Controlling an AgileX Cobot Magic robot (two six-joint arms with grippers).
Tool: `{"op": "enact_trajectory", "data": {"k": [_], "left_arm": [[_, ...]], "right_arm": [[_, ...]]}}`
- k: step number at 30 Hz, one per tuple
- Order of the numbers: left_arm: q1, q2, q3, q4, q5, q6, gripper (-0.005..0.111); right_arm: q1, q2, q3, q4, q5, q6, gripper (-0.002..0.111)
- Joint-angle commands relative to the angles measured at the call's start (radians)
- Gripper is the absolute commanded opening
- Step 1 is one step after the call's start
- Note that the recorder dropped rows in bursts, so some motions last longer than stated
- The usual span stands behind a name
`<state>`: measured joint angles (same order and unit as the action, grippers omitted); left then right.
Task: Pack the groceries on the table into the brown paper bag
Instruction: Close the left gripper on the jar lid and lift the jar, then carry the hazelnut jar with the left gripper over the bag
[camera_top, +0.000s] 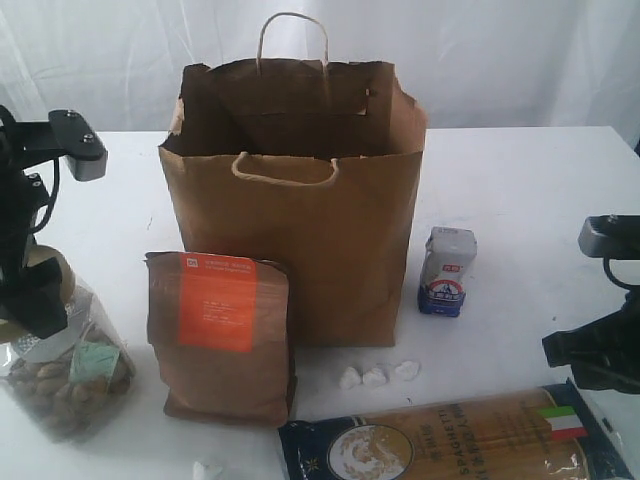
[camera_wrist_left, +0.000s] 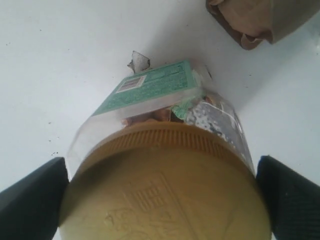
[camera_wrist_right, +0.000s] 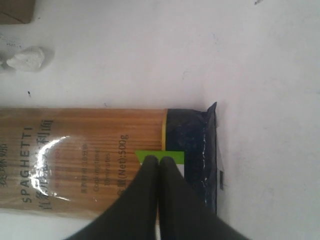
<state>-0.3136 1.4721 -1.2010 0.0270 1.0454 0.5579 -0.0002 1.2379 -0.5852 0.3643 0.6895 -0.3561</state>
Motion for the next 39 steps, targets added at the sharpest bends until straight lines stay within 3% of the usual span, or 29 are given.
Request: {"op": "enact_trajectory", "data": {"k": [1,7,16,39], "left_arm": [[0.002,-0.011,-0.010,0.045,0.027,-0.025,0.000],[0.002,-0.059,-0.028,0.071,0.049,-0.039,0.000],[0.002,-0.077,-0.183,0.039,0.176,-0.039,0.000],[0.002,-0.077,-0.706,-0.114,0.176,-0.038,0.000]], "right_arm": [[-0.008,-0.008,0.005,0.004,0.003,-0.007,0.000],[-0.008,-0.008,0.005,0.004,-0.002,-0.007,0.000],[-0.008,-0.008,0.005,0.004,-0.009,-0.007,0.000],[-0.008,-0.008,0.005,0.004,-0.006,0.000,0.000]]}}
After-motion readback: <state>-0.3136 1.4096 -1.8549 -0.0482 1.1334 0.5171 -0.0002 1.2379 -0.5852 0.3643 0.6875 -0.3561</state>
